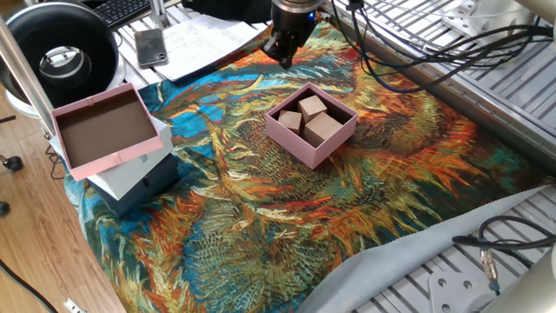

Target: Take everything out of the gift box

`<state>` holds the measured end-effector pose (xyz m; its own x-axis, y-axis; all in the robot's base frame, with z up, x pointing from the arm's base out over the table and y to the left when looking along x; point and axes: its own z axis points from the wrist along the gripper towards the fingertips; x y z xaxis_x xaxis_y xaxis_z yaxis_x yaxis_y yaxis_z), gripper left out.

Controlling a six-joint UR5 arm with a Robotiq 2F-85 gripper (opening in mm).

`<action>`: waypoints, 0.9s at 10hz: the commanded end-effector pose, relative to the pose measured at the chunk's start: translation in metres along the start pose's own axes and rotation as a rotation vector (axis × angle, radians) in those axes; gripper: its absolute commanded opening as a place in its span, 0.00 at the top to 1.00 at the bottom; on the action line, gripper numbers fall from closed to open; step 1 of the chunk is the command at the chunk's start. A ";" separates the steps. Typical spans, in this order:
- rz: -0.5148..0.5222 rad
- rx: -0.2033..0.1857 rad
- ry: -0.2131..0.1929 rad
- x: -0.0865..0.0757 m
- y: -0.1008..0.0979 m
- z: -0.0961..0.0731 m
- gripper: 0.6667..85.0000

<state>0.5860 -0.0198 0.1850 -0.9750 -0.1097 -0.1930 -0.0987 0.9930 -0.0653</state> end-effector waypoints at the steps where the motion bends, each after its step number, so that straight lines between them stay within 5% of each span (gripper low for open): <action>1: -0.057 -0.028 0.005 0.007 -0.002 0.003 0.94; 6: -0.156 -0.042 -0.053 0.006 -0.005 0.016 0.81; 7: -0.204 -0.018 -0.049 0.007 -0.012 0.017 0.75; 8: -0.222 -0.040 -0.047 0.009 -0.007 0.018 0.60; 9: -0.238 -0.057 -0.048 0.011 -0.006 0.019 0.56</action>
<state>0.5811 -0.0294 0.1675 -0.9319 -0.2919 -0.2155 -0.2825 0.9564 -0.0740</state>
